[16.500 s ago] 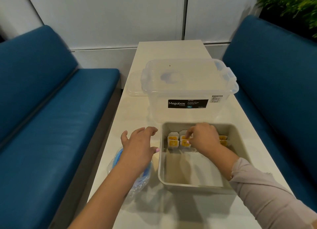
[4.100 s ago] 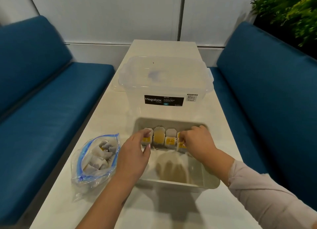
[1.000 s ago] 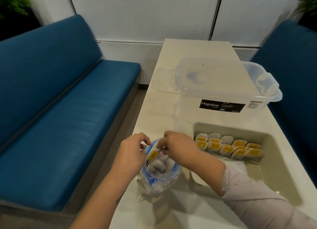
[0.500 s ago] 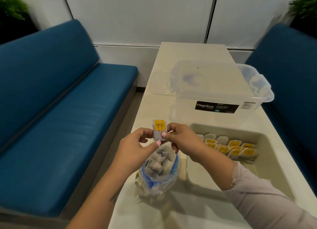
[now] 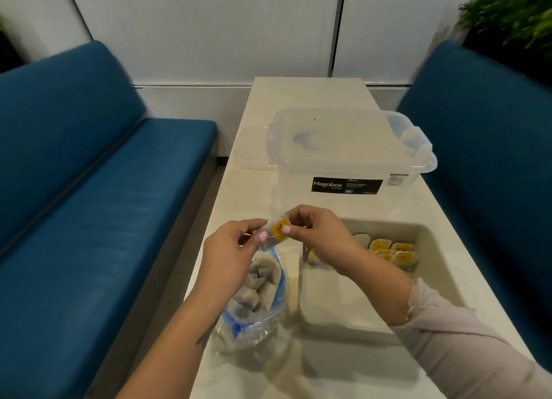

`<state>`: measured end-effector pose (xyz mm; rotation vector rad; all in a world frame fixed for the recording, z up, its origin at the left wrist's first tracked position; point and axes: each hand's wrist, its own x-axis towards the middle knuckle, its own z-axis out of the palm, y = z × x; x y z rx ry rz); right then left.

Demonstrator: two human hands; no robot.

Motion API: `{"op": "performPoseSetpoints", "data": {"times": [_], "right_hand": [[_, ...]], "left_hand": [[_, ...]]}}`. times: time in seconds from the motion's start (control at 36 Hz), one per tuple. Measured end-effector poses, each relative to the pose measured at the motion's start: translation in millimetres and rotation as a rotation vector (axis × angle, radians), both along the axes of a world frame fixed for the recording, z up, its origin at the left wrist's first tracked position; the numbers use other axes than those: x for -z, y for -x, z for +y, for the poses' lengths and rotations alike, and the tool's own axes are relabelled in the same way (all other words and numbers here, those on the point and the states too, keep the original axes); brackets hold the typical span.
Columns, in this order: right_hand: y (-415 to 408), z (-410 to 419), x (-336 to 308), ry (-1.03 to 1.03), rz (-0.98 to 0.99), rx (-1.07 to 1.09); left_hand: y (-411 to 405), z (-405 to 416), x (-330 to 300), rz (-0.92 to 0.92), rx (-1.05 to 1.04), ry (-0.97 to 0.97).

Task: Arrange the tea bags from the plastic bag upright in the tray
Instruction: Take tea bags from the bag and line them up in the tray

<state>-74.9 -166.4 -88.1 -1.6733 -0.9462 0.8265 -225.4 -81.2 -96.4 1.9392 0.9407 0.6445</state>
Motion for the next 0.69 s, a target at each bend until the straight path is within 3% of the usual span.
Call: {"op": "performPoseSetpoints", "data": {"times": [0.42, 0.56, 0.69], "right_hand": [[-53, -63, -6, -0.008, 0.027, 0.141], [-80, -85, -13, 0.066, -0.136, 0.14], [-104, -106, -24, 0.284, -0.505, 0.131]], "left_hand": [[-64, -50, -7, -0.202, 0.094, 0.1], [-80, -66, -1, -0.156, 0.162, 0.098], [-82, -72, 13, 0.004, 0.155, -0.076]]}}
